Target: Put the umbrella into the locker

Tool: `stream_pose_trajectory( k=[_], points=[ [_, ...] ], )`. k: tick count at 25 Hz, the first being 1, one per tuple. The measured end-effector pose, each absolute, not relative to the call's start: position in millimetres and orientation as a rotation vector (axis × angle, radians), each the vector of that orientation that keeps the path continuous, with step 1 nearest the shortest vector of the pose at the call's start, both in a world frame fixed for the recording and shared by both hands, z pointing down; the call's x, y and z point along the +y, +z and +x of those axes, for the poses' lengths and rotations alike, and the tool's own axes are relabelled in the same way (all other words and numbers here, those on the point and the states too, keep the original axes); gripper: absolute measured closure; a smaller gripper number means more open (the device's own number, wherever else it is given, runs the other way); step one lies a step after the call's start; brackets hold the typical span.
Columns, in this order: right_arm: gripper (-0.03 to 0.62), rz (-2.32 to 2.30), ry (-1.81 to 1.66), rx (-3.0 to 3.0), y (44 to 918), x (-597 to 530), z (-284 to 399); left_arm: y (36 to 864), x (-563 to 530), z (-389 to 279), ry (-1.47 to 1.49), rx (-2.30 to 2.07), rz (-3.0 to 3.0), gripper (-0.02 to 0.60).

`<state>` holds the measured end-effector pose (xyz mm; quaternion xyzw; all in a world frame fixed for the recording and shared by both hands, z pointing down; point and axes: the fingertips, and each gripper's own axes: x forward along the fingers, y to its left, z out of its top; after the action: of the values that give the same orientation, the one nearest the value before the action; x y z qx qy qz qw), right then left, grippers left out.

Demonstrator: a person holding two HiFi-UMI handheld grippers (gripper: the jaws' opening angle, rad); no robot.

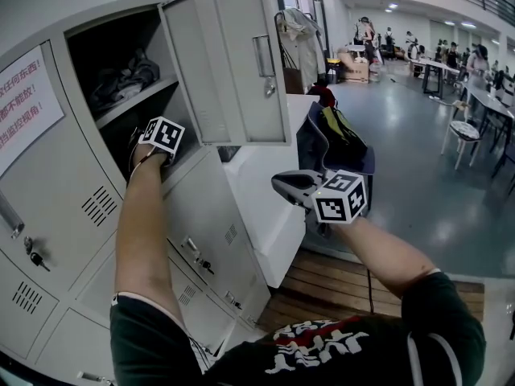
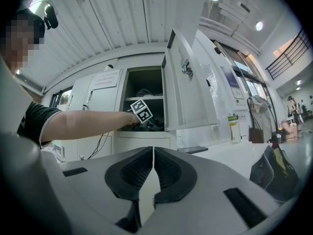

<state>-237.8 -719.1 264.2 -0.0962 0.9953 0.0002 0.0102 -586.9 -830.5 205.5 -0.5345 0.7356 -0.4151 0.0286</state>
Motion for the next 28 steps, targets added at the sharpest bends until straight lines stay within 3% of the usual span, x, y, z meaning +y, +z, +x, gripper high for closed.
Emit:
stream_pose_trajectory(
  k=[10,21,24,28],
  points=[
    [0.559,-0.259,-0.012,3.109,261.4,-709.1,-238.9,151.1,-799.1,-546.7,-0.548,2.419,-1.881,0.080],
    [0.559,-0.159,0.020,3.116,255.6,-687.3,-250.6,115.1,-747.3,-515.2,-0.158,2.317,-1.945,0.089],
    [0.559,-0.120,0.034,3.115,252.3,-679.9,-253.2,112.4,-728.9,-487.4,-0.101,2.248,-2.004,0.126],
    [0.559,-0.064,0.048,3.111,250.0,-670.3,-254.9,118.5,-698.7,-438.3,-0.034,2.122,-2.107,0.238]
  ],
)
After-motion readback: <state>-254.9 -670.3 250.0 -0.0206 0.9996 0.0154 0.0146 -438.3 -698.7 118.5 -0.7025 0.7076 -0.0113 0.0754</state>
